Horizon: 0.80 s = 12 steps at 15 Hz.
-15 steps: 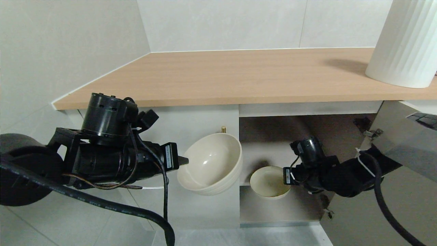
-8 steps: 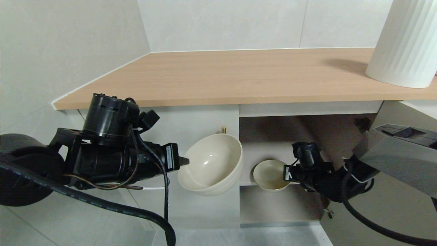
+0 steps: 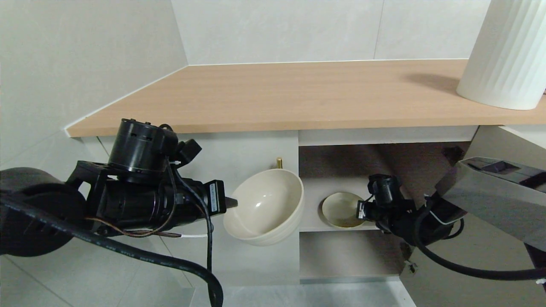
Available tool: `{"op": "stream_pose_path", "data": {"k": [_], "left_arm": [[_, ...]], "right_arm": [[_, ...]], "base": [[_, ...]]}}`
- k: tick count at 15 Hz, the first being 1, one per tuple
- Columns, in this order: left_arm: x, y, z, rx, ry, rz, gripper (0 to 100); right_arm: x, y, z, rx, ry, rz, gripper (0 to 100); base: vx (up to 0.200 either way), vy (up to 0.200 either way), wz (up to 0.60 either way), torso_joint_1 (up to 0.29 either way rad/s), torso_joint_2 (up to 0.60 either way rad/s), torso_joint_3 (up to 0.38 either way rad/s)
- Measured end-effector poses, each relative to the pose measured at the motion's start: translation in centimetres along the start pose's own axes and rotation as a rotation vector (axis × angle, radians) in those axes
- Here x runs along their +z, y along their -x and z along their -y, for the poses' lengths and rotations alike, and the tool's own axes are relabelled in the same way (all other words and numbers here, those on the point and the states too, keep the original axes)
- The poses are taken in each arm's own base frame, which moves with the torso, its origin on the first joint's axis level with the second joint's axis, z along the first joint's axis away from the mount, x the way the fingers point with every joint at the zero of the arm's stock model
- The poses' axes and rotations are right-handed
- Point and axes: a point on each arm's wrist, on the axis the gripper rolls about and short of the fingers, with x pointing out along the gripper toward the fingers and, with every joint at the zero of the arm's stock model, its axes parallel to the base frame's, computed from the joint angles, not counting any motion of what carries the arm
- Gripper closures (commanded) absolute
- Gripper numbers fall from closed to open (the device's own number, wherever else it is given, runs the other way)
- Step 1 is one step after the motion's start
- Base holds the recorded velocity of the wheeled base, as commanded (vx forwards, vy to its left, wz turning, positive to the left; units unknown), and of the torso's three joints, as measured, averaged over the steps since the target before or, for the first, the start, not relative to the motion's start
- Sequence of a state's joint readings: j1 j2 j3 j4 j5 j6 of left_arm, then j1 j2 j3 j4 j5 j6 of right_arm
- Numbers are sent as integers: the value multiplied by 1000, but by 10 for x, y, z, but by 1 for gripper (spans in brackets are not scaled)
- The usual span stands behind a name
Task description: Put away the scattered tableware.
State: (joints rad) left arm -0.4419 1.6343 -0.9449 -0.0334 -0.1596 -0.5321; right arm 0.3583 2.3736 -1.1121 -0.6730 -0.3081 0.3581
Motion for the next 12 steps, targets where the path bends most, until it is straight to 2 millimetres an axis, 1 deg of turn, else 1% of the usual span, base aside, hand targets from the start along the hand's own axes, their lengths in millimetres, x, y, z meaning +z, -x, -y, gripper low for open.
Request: {"op": "stream_pose_path", "data": {"k": [5,12], "left_arm": [[-1,-3,-1,4,-2,-7,100],[-1,-4,-1,6,-2,-11,100]], "right_arm": [[6,-15,6,-61,-20,39,100],[5,-20,9,-72,-24,40,100]], "base": [[0,0,0,0,0,0],[0,0,0,0,0,0]]}}
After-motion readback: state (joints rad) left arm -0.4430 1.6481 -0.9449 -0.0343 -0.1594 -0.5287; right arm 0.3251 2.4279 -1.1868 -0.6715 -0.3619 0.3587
